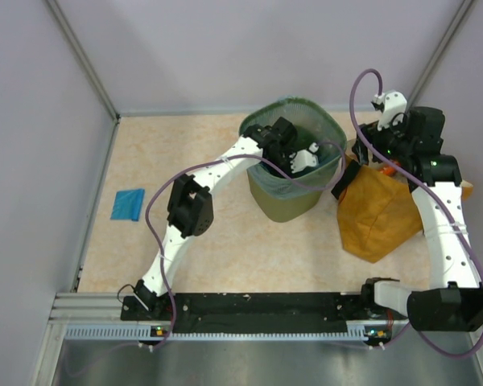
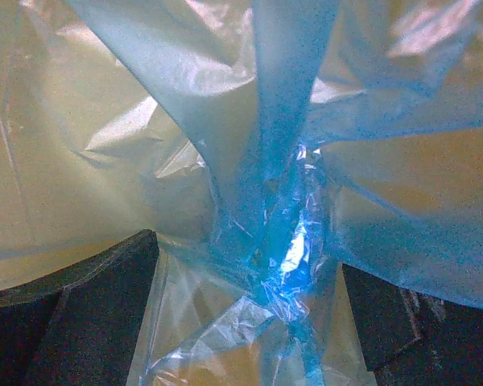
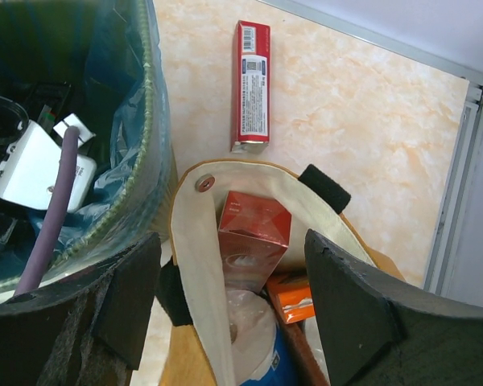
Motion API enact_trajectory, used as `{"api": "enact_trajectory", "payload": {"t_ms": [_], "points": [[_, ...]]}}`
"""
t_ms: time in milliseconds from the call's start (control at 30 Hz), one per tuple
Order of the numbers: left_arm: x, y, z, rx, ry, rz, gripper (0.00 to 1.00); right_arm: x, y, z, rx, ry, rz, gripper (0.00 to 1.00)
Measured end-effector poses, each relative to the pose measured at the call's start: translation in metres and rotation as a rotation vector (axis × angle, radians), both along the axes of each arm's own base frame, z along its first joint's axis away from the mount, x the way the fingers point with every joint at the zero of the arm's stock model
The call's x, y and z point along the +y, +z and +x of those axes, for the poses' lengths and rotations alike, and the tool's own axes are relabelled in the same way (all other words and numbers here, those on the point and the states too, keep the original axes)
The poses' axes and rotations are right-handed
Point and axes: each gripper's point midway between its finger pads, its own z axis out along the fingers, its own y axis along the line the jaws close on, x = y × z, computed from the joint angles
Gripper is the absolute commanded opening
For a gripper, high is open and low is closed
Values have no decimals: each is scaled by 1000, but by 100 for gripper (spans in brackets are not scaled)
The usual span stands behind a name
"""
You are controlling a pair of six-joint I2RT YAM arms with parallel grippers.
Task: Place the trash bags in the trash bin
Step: Place the trash bag in the trash bin.
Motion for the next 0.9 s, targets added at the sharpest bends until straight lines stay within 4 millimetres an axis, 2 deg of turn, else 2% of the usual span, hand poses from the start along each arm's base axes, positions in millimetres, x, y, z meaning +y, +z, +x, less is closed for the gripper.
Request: {"api": "enact_trajectory", "payload": {"t_ms": [567,900], "points": [[14,-4,-15,33,-107,60,98,2,-5,-1,9,9,6,71],[18,-6,-8,-18,-138,100,98,1,-10,-3,20,8,8,71]]}}
